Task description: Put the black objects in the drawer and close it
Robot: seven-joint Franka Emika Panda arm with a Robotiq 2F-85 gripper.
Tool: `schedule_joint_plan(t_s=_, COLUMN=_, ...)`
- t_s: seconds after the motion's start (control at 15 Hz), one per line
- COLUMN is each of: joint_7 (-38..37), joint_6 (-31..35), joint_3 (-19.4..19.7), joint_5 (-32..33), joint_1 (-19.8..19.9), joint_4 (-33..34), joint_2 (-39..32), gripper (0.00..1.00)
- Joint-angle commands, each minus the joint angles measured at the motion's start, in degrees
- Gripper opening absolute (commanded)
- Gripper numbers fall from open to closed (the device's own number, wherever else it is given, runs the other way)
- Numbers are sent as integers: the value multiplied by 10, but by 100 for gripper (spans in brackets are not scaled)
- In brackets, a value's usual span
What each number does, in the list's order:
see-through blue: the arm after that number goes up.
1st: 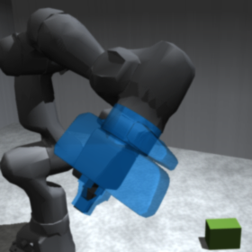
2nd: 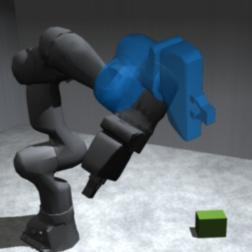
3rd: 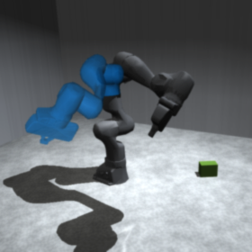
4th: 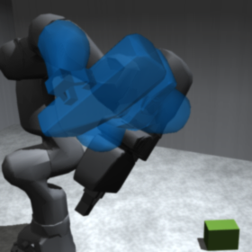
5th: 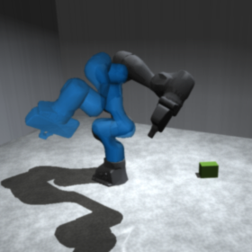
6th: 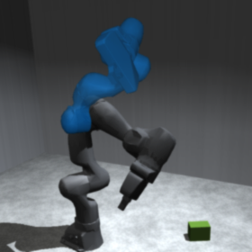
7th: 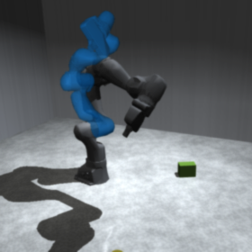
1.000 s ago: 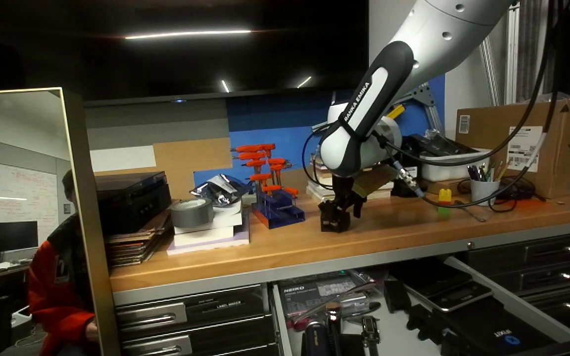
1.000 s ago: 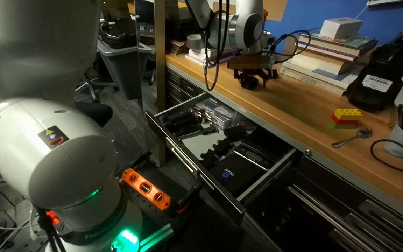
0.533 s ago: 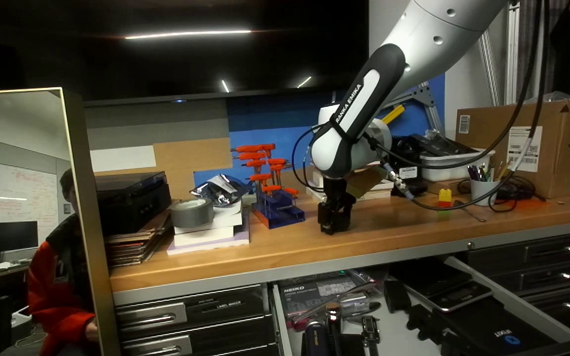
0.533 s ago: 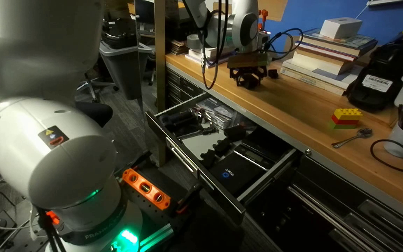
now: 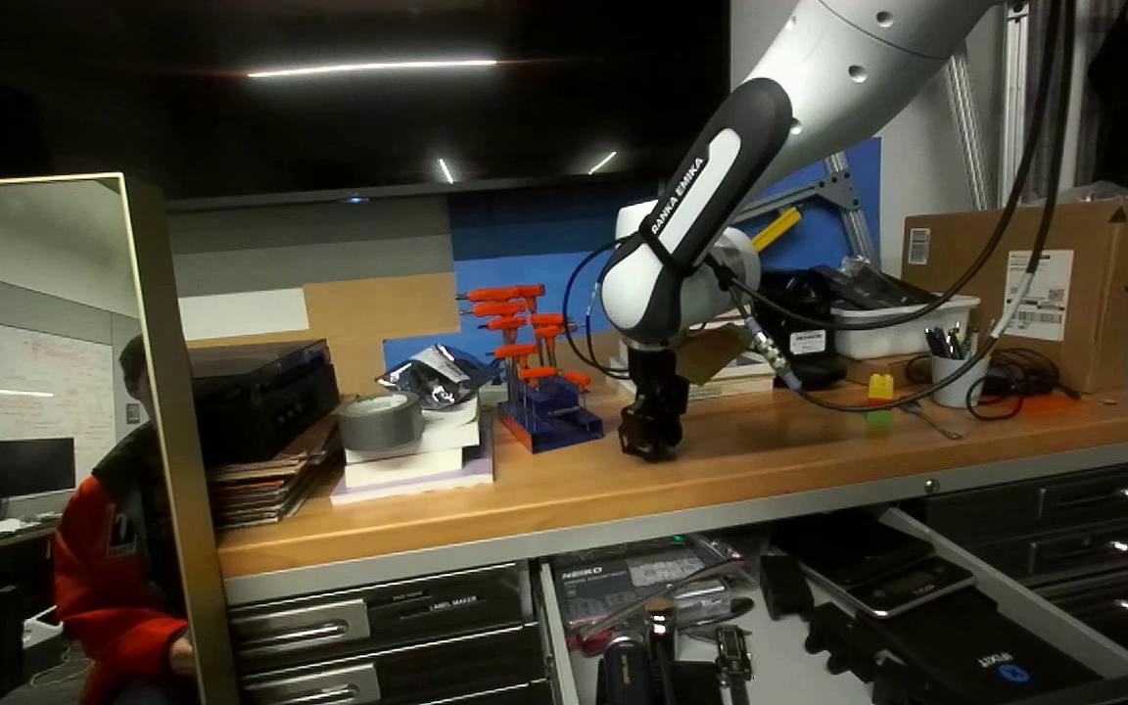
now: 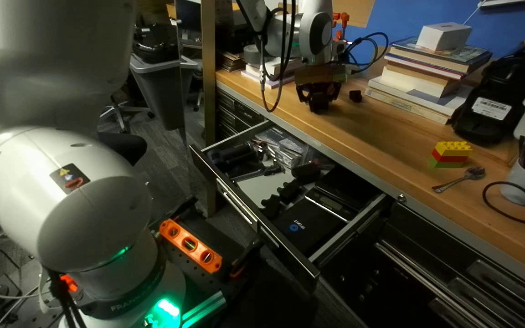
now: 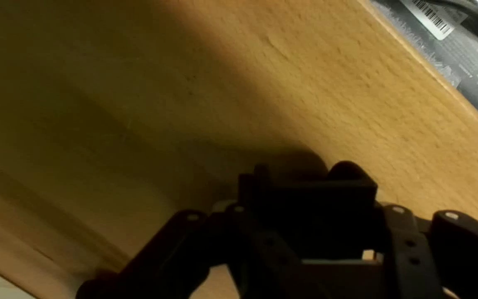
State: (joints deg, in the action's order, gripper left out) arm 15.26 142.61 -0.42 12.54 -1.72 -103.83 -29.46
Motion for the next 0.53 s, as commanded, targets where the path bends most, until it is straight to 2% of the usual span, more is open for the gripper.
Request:
schedule_joint_plan(t_s=0.0, joint_7=-26, joint_6=-77, joint_3=5, joint_5=0, joint_1=-5, joint_4=20, joint_2=-1, gripper=27)
schedule_joint_plan(t_s=0.2, joint_7=-31, joint_6=-162, joint_3=-4, joint_5=-24, joint_1=4, joint_4=6, joint_2=18, gripper=27)
schedule_joint_plan(t_s=0.47, joint_7=-40, joint_6=-239, joint_3=-7, joint_5=-71, joint_1=22, joint_4=-37, joint_2=60, gripper=26)
